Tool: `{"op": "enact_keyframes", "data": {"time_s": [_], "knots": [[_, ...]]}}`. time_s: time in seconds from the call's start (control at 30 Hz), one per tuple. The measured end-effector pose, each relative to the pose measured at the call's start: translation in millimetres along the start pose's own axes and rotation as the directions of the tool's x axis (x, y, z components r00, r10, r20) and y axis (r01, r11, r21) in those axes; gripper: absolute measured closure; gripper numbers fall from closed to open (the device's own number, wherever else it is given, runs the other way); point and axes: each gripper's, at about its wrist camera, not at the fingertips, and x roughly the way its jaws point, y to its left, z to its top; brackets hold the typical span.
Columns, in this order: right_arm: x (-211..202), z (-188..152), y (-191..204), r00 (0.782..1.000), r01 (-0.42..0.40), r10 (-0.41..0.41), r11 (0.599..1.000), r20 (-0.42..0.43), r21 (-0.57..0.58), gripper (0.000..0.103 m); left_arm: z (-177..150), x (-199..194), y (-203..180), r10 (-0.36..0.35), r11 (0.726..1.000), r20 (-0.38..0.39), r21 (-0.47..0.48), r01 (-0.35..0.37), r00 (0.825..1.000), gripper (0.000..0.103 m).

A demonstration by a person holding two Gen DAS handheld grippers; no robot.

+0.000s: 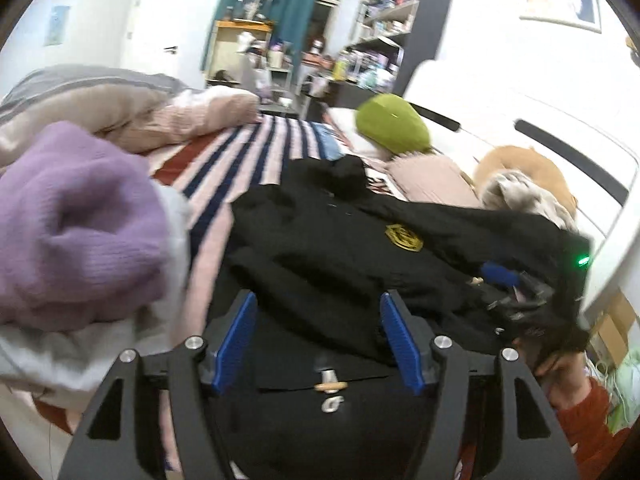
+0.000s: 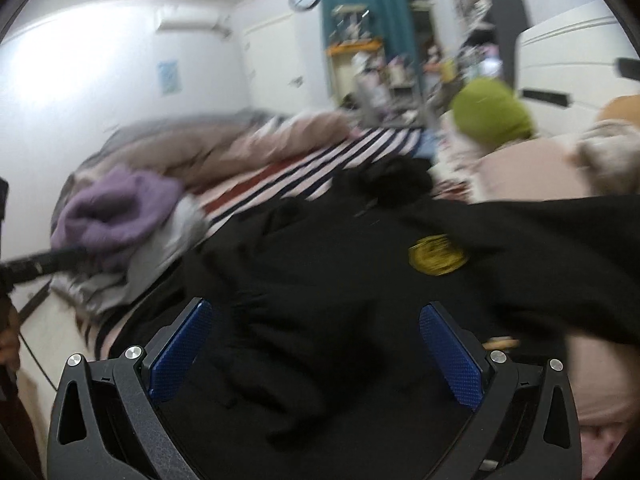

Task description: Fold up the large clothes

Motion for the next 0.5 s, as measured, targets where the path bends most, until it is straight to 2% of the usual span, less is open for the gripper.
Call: {"op": "enact_keyframes", "data": {"time_s": [0.03, 0.17, 0.2, 0.23, 0.3, 0.37, 0.43, 0.5], "knots": [[15.4, -2.0, 6.0, 1.000, -0.005, 0.004, 1.000, -0.030, -0.003, 0.000, -0.3, -3.2, 9.5, 0.002, 1.000, 0.004, -0.016, -0.002, 1.000, 0.042], [78.0, -8.5, 12.3, 0.984, 0.139, -0.135, 0.990, -0.119, 0.027, 0.000, -3.7, -8.6, 29.3, 0.007, 0.999, 0.015, -0.045, -0.007, 1.000, 0.042], [92.6, -11.1, 8.6, 0.978, 0.156, -0.148, 0.987, -0.150, 0.045, 0.000, -4.3, -9.7, 33.1, 0.011, 0.999, 0.017, -0.046, -0.010, 1.000, 0.041], [104.9, -14.1, 4.4, 0.974, 0.149, -0.134, 0.986, -0.185, 0.070, 0.005, -5.0, -11.9, 37.8, 0.012, 0.999, 0.019, -0.047, -0.011, 1.000, 0.040], [116.3, -19.5, -3.5, 0.972, 0.086, -0.053, 0.987, -0.227, 0.138, 0.030, -6.6, -12.0, 43.9, 0.014, 0.999, 0.021, -0.051, -0.013, 1.000, 0.037], [117.4, -22.5, -10.5, 0.974, 0.029, 0.020, 0.978, -0.228, 0.206, 0.079, -10.3, -9.9, 43.1, 0.017, 0.998, 0.019, -0.056, -0.015, 1.000, 0.037], [109.7, -19.7, -12.8, 0.979, 0.018, 0.028, 0.975, -0.201, 0.223, 0.098, -11.2, -7.1, 44.9, 0.014, 0.998, 0.017, -0.065, -0.012, 1.000, 0.037], [93.6, -9.8, -13.5, 0.991, 0.021, 0.007, 0.979, -0.137, 0.203, 0.099, -11.0, -4.7, 44.0, 0.003, 0.997, 0.018, -0.071, -0.002, 1.000, 0.037]]}}
